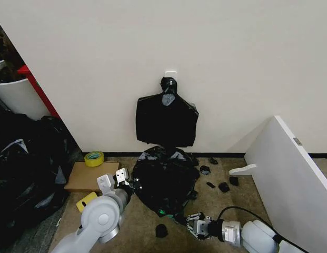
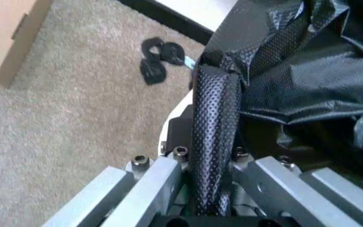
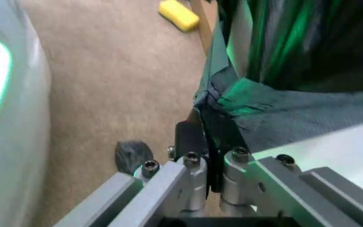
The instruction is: Place the garbage bag over the trash bin.
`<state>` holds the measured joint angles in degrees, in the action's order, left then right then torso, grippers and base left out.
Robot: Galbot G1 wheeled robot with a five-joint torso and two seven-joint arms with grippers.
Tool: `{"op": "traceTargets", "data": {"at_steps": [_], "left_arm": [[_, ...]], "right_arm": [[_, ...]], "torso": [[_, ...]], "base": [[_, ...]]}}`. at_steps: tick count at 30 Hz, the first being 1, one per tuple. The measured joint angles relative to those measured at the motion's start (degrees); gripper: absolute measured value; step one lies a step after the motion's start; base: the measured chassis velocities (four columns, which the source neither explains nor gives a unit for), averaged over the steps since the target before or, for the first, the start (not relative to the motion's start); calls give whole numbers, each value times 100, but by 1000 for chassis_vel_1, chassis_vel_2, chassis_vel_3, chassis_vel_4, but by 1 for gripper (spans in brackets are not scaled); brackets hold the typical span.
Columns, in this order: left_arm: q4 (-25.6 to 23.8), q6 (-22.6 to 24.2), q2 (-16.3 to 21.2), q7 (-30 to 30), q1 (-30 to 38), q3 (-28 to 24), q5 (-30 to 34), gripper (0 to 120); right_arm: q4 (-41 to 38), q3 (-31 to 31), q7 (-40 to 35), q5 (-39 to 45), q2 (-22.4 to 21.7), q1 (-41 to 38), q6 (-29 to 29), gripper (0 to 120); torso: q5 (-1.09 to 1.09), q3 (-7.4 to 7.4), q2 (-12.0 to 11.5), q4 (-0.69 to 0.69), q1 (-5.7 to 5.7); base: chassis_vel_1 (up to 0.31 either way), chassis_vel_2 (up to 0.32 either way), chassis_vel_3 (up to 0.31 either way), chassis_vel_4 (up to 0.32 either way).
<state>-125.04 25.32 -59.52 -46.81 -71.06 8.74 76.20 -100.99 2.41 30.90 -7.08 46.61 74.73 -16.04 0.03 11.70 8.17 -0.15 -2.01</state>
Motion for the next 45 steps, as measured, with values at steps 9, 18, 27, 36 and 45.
{"op": "traceTargets", "data": {"at_steps": [9,18,27,36,45], "left_arm": [[-51,58,20,-8,-87,9,32,1],[142,-30,8,-9,118,69,92,1],[315,-58,80,-3,282,89,86,1],[454,35,112,196,315,-71,-287,1],[258,295,257,682,55,-250,-979,1]], "right_arm": [[-24,101,-321,52,-58,146,80,4],[-408,428,-609,125,-255,726,-100,36],[-1280,1110,-1102,387,-396,1588,-58,69],[-2325,2052,-2635,587,-542,2529,369,99],[-2802,1531,-2557,1121,-694,971,1397,100]], "torso": [[0,0,0,0,0],[0,0,0,-1,0],[0,0,0,1,0],[-1,0,0,-2,0],[0,0,0,2,0]], "base": [[0,0,0,0],[0,0,0,0],[0,0,0,0],[0,0,0,0],[0,0,0,0]]}}
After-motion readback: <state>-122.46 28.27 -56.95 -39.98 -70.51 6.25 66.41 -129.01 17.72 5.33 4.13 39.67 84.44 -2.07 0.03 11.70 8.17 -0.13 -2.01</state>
